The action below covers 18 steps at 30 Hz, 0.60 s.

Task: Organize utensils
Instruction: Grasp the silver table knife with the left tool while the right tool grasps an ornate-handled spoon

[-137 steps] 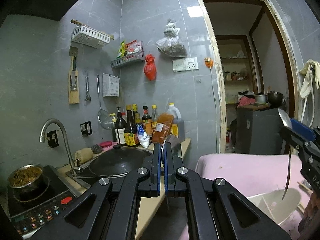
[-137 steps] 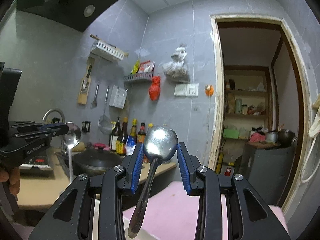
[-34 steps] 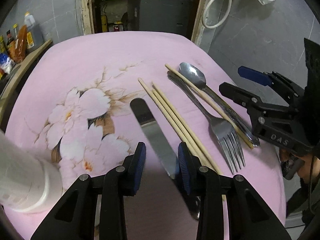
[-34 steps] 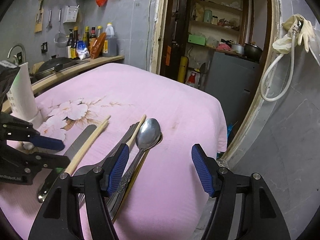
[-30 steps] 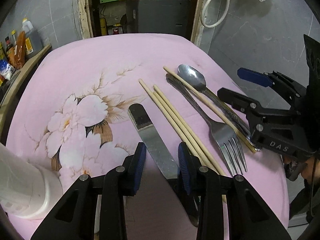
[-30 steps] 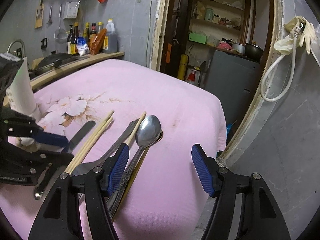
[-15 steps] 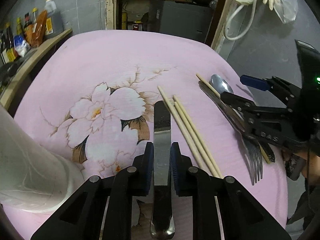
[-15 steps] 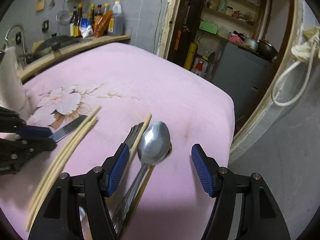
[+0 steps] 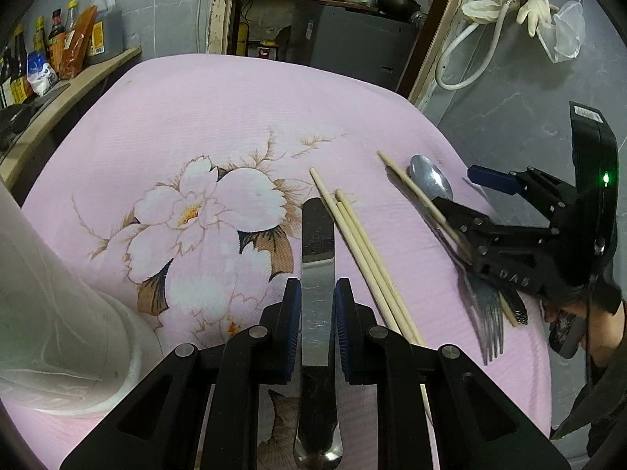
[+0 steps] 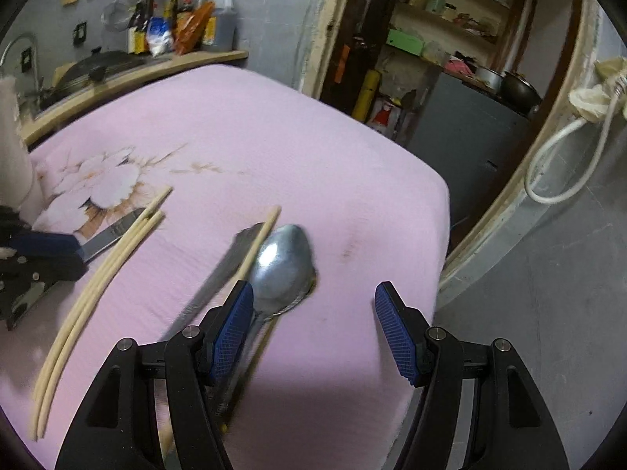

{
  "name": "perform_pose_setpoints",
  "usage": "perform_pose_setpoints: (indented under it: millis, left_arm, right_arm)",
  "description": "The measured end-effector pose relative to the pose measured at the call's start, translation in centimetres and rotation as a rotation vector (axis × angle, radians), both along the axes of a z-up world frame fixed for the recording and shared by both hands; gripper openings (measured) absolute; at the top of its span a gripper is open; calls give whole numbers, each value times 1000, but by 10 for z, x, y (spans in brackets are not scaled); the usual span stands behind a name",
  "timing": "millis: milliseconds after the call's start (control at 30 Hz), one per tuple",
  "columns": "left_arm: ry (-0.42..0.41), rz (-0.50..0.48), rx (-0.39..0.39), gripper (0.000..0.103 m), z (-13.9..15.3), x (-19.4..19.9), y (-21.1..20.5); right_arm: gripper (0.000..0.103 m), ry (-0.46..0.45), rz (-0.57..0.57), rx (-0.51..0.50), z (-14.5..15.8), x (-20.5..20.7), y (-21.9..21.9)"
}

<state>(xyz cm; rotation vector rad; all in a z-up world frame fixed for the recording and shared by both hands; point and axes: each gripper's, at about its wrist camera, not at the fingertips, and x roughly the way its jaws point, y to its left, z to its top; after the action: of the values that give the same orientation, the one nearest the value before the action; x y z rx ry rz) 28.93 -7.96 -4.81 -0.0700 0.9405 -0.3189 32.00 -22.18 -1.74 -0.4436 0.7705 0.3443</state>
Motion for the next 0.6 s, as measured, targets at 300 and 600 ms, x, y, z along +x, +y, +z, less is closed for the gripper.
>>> perform_pose_setpoints:
  millis: [300, 600]
  left_arm:
    - [11, -3, -27, 15, 1, 1, 3]
    - [17, -8, -40, 15, 1, 1, 5]
  right_arm:
    - [63, 35, -18, -25, -3, 17, 14]
    - [53, 41, -55, -67, -6, 20, 21]
